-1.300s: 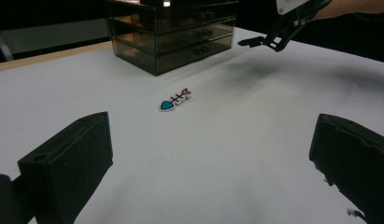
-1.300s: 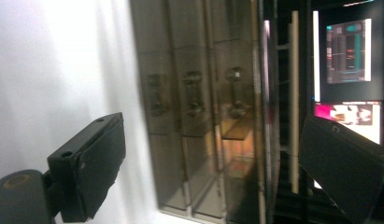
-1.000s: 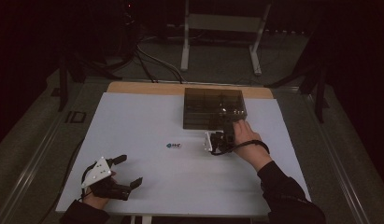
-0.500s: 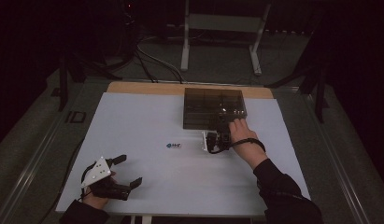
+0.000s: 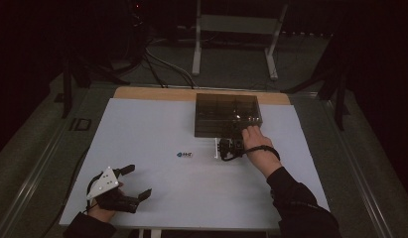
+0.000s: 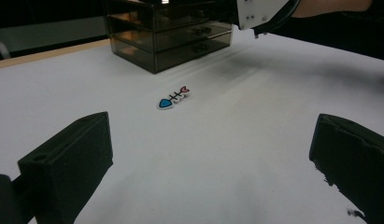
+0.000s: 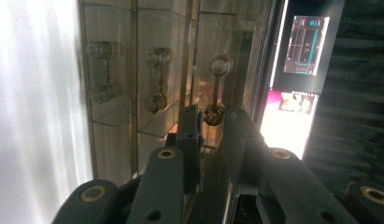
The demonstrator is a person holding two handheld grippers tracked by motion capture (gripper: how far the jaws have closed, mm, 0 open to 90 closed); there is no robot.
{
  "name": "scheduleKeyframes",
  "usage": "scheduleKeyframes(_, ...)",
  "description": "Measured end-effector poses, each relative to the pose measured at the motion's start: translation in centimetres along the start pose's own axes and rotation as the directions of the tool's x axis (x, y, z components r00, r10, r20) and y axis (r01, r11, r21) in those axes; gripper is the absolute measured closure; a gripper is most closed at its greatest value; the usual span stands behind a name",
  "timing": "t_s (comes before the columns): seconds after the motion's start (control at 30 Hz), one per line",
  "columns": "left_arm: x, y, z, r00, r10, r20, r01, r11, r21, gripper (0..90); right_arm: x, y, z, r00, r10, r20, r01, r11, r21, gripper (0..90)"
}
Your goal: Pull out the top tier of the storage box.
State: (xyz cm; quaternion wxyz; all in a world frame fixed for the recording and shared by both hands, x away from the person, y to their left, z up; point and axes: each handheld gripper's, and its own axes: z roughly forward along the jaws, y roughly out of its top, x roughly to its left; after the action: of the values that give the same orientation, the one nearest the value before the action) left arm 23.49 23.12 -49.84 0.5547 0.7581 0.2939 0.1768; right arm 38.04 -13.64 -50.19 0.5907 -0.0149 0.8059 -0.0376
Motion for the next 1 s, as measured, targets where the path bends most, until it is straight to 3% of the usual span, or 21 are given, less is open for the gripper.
scheduleKeyframes(0.2,0.0,0.0,0.0,1.0,-0.002,0.001,0.002,1.0,-0.001,0.8,0.0,0.3,0.2,0.9997,-0.024,0.012,0.024,1.0,0.0,79.1)
scheduleKeyframes(0.43,0.1,0.0,0.0,1.0,-0.004,0.0,0.004,1.0,-0.002,0.8,-0.2,0.3,0.1,0.9998,-0.02,0.004,0.02,1.0,-0.01,80.6)
scheduleKeyframes(0.6,0.1,0.0,0.0,1.0,-0.006,0.0,0.006,1.0,-0.003,0.8,-0.2,0.3,-0.3,1.0,-0.005,-0.001,0.005,1.0,-0.009,80.9)
scheduleKeyframes(1.0,0.1,0.0,0.0,1.0,-0.005,-0.001,0.005,1.0,-0.001,0.8,0.3,-0.2,-2.1,0.9996,-0.026,-0.011,0.026,0.999,-0.035,80.8)
